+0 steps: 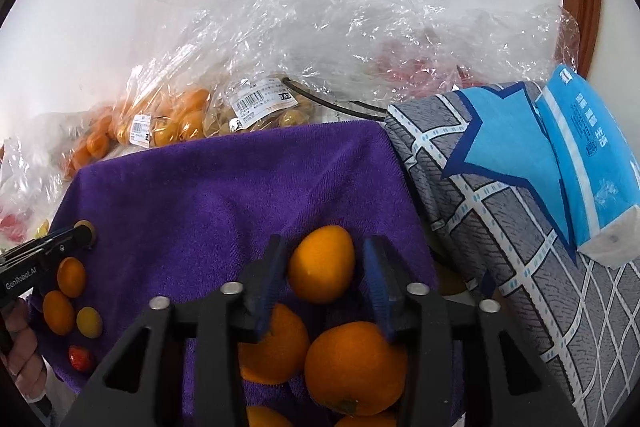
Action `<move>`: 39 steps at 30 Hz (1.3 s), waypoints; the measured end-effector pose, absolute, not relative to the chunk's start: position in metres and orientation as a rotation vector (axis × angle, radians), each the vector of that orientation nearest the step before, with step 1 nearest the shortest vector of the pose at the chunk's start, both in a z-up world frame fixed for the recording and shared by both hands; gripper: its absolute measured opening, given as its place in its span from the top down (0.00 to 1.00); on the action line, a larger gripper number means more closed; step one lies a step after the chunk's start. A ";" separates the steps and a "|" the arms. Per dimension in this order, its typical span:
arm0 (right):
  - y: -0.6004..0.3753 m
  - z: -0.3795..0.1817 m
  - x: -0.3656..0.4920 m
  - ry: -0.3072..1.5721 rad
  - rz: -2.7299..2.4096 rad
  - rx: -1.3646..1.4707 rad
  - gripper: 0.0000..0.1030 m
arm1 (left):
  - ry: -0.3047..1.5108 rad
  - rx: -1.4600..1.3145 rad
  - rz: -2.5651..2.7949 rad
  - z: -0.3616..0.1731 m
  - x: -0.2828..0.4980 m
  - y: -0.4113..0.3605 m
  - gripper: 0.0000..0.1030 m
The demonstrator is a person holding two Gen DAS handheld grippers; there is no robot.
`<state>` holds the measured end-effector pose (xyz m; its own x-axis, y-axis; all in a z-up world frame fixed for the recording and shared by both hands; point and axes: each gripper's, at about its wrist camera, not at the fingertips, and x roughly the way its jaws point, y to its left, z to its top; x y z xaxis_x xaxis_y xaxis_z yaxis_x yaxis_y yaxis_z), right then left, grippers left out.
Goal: Organize fruits
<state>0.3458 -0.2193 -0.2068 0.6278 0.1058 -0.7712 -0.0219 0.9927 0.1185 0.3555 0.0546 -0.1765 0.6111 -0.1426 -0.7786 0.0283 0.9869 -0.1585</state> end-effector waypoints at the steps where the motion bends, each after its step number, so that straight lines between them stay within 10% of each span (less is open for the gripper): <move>1: -0.219 -0.206 0.345 0.886 0.078 0.106 0.54 | 0.910 -0.133 -0.101 -0.177 0.356 0.054 0.74; 27: -0.202 -0.104 0.258 0.818 0.003 0.076 0.41 | 0.817 -0.035 -0.108 -0.107 0.294 0.029 0.20; 39: -0.197 -0.066 0.131 0.735 -0.001 0.085 0.17 | 0.730 -0.061 -0.104 -0.063 0.155 0.032 0.19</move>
<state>0.1307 -0.1965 -0.0662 0.7418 0.0291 -0.6700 0.0304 0.9966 0.0770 0.1552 0.0323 -0.0634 0.7399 -0.1166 -0.6625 0.0738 0.9930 -0.0923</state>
